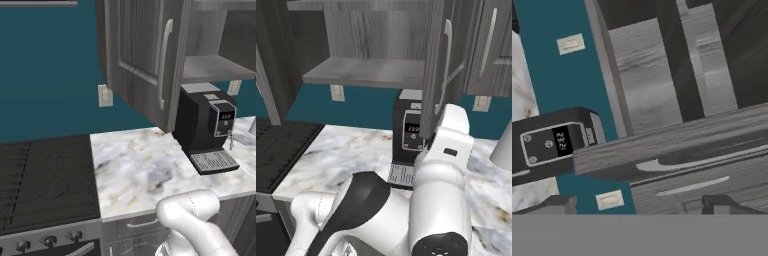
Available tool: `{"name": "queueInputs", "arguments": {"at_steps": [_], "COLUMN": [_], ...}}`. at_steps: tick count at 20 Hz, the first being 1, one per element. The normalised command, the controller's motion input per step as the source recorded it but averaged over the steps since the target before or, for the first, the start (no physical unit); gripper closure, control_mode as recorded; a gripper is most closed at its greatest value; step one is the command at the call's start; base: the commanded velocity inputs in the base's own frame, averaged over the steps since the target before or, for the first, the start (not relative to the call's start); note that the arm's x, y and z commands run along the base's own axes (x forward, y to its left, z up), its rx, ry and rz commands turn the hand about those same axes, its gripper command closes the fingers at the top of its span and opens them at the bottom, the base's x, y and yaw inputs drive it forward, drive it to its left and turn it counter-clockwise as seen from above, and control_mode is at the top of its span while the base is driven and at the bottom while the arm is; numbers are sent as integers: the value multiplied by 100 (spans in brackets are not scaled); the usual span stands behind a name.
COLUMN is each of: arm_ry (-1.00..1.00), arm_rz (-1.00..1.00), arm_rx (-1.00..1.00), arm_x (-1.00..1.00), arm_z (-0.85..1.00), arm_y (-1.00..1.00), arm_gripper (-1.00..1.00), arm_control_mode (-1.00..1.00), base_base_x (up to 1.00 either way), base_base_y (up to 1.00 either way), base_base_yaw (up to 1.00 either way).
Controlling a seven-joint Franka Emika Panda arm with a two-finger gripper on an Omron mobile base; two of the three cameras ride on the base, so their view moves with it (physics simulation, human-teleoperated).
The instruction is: Close all open cabinet doors.
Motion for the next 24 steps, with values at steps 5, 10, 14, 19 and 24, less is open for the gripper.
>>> {"name": "queueInputs", "arguments": {"at_steps": [5,10,14,19,24], "arm_ry": [14,11,1,0,0], "arm_rz": [0,0,2,5,13], "arm_rx": [-8,-2,0,6,8], "arm_x": [97,94,57,56,46], "arm_z": [-5,-4,0,0,0], "arm_y": [-43,-38,-46,-35,-1], "arm_gripper": [-100,-100,-100,-100,-100], "arm_control_mode": [-100,-100,-100,-100,-100], "base_base_x": [0,0,0,0,0], "base_base_y": [0,0,0,0,0], "base_base_yaw": [0,0,0,0,0]}}
